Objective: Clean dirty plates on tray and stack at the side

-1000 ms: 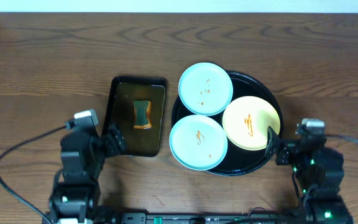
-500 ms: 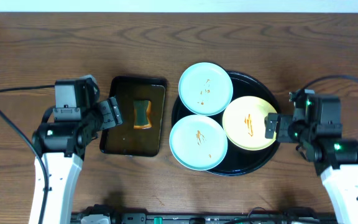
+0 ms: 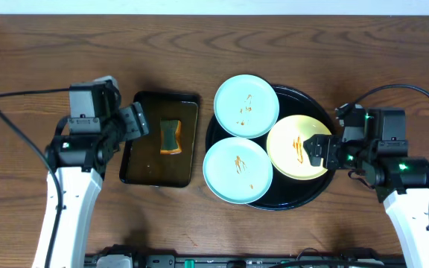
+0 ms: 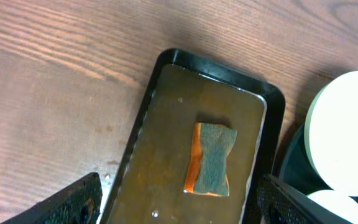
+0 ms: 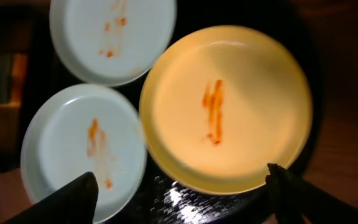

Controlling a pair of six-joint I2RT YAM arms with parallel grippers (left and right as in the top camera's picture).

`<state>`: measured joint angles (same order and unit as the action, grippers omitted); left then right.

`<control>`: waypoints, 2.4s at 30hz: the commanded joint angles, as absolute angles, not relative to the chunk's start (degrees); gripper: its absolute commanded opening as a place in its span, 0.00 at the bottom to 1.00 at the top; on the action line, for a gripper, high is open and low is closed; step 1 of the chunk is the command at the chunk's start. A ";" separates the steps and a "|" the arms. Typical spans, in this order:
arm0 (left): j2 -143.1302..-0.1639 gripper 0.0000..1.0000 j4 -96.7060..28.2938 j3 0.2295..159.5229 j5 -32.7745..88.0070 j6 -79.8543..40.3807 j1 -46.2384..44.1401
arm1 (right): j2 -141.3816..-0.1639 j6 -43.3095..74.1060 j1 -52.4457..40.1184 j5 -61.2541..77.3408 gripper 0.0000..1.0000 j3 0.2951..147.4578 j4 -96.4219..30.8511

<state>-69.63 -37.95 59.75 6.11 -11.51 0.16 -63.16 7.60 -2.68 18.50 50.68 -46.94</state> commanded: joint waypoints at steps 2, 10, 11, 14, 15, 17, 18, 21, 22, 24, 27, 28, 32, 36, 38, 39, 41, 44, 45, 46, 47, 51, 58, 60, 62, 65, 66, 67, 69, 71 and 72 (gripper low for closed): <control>-74.76 0.81 -37.15 60.73 7.07 -8.08 -2.76 | -64.71 11.44 -7.27 22.57 0.82 50.04 -47.86; -86.61 0.80 -35.42 60.73 6.61 -7.51 -7.94 | -70.22 20.29 -15.88 22.06 0.72 47.44 -47.05; -88.20 0.79 -34.96 60.73 6.61 -7.51 -8.27 | -71.05 22.22 -16.64 21.78 0.73 47.22 -46.98; -92.38 0.75 -33.41 60.73 6.63 -7.53 -8.80 | -73.67 25.39 -18.74 21.69 0.69 46.63 -46.48; -93.67 0.73 -32.77 60.73 6.66 -7.55 -8.84 | -74.39 25.69 -19.35 21.65 0.67 46.52 -46.22; -95.83 0.69 -31.70 60.73 6.66 -7.53 -8.97 | -76.03 26.39 -20.60 21.63 0.65 46.37 -45.43; -96.84 0.66 -31.11 60.71 6.66 -7.55 -8.99 | -76.77 26.85 -21.10 21.63 0.65 46.37 -44.95; -99.46 0.62 -30.15 60.73 6.70 -7.73 -9.15 | -79.33 28.97 -22.68 20.97 0.65 46.37 -43.40; -100.07 0.62 -30.06 60.73 6.70 -7.73 -9.28 | -80.03 29.56 -23.05 20.78 0.65 46.37 -42.96; -101.12 0.62 -29.87 60.71 6.70 -7.73 -9.72 | -81.69 30.37 -23.66 20.60 0.65 46.37 -42.02; -102.28 0.61 -29.61 60.71 6.66 -7.73 -10.70 | -84.12 32.25 -24.08 19.73 0.65 46.37 -41.74; -102.50 0.60 -29.58 60.71 6.63 -7.70 -11.03 | -84.93 32.67 -24.10 19.51 0.65 46.37 -41.74; -102.76 0.52 -28.99 60.55 6.63 -7.73 -11.99 | -87.31 32.77 -24.10 19.53 0.66 46.37 -41.10; -102.76 0.43 -29.06 60.55 6.61 -7.73 -11.99 | -87.88 32.77 -24.10 19.53 0.64 46.37 -40.62; -102.76 0.38 -29.04 60.55 6.61 -7.73 -11.99 | -87.88 32.77 -24.10 19.53 0.63 46.37 -40.42; -102.76 0.35 -29.08 60.55 6.61 -7.73 -11.99 | -87.88 32.77 -24.10 19.53 0.63 46.37 -40.42; -102.76 0.35 -29.45 60.55 6.63 -7.75 -11.99 | -87.88 32.77 -24.10 19.55 0.62 46.37 -40.51; -102.76 0.34 -29.74 59.77 6.63 -7.75 -11.99 | -87.88 32.75 -24.12 19.53 0.62 46.28 -40.69; -102.76 0.34 -29.65 59.29 6.61 -7.73 -11.99 | -87.88 32.77 -24.12 19.53 0.61 46.19 -40.66; -102.76 0.33 -29.63 58.87 6.59 -7.73 -11.99 | -87.88 32.77 -24.12 19.53 0.60 46.09 -40.58; -102.78 0.31 -29.65 58.57 6.61 -7.73 -11.99 | -87.88 32.77 -24.12 19.53 0.59 45.93 -40.49; -102.76 0.19 -29.69 58.24 6.61 -7.73 -11.99 | -87.88 32.82 -25.08 19.53 0.52 45.10 -39.79; -102.76 0.08 -30.35 58.24 6.63 -7.79 -11.99 | -87.88 35.27 -27.09 19.51 0.42 41.80 -34.83; -102.56 0.07 -30.61 58.24 6.63 -7.79 -11.97 | -87.88 35.35 -27.29 19.18 0.36 40.99 -33.47; -101.97 0.08 -30.94 58.24 6.63 -8.23 -11.97 | -87.88 35.40 -27.31 17.85 0.28 40.56 -32.69; -100.20 0.07 -30.96 58.24 6.63 -8.23 -11.97 | -87.88 35.38 -27.31 16.23 0.19 40.45 -31.94; -99.39 0.07 -30.94 58.24 6.61 -8.21 -11.97 | -87.88 35.38 -27.33 15.90 0.15 40.45 -31.59; -98.56 0.07 -30.94 58.24 6.61 -8.23 -11.92 | -87.88 35.35 -27.33 15.88 0.11 40.45 -31.16; -96.79 0.07 -30.98 58.24 6.63 -8.25 -11.92 | -87.88 35.35 -27.44 15.86 0.05 40.45 -30.46; -94.91 0.07 -30.98 58.24 6.63 -8.29 -11.92 | -87.88 35.35 -27.44 15.88 0.01 40.45 -29.69; -94.11 0.07 -30.98 58.24 6.63 -8.40 -11.92 | -87.88 35.35 -27.44 15.88 0.01 40.45 -29.34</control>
